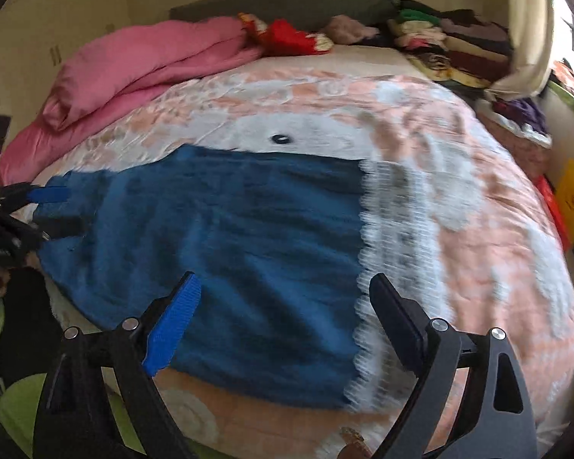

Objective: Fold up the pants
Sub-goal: 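Release the pants and hold both tools above the folded denim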

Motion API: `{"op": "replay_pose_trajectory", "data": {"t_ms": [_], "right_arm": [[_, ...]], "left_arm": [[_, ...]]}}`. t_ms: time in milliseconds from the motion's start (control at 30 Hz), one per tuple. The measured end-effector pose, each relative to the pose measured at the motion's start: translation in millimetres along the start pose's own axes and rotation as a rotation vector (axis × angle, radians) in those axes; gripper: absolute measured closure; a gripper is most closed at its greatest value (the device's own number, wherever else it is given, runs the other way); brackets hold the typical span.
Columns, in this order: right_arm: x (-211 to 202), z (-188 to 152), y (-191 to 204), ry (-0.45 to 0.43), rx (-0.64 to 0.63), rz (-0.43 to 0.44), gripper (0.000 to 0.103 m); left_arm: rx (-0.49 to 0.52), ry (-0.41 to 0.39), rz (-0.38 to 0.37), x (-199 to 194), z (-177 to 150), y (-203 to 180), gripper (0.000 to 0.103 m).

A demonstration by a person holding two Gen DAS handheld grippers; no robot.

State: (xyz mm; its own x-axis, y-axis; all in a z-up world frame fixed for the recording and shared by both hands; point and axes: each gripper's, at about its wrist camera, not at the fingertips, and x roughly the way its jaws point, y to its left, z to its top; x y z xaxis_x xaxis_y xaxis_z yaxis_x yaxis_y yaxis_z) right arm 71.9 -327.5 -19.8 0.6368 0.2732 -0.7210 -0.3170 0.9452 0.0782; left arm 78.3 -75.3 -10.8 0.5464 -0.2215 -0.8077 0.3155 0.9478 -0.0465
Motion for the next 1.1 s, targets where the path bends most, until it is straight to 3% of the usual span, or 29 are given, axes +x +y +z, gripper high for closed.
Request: {"op": "replay_pose_trajectory", "data": {"t_ms": [100, 167, 333, 567, 733, 1100], "right_arm": [[22, 5, 10, 0.043, -0.034, 0.009, 0.014], [41, 3, 7, 0.106, -0.035, -0.038, 0.014], [47, -5, -13, 0.108, 0.028, -0.06, 0.014], [48, -4, -13, 0.091, 0.044, -0.073, 0.013], [28, -1, -18, 0.053, 0.113, -0.019, 0.008], [-17, 5, -21, -0.037, 0.13, -0.005, 0.005]], "left_arm": [[0.02, 0.087, 0.049, 31, -3, -5, 0.01], [0.034, 0.126, 0.108, 50, -10, 1, 0.01], [-0.021, 0.087, 0.052, 45, -16, 18, 0.008], [-0.025, 0.081, 0.064, 42, -18, 17, 0.009], [-0.04, 0.063, 0.061, 29, -16, 18, 0.009], [-0.039, -0.008, 0.047, -7, -6, 7, 0.009]]}}
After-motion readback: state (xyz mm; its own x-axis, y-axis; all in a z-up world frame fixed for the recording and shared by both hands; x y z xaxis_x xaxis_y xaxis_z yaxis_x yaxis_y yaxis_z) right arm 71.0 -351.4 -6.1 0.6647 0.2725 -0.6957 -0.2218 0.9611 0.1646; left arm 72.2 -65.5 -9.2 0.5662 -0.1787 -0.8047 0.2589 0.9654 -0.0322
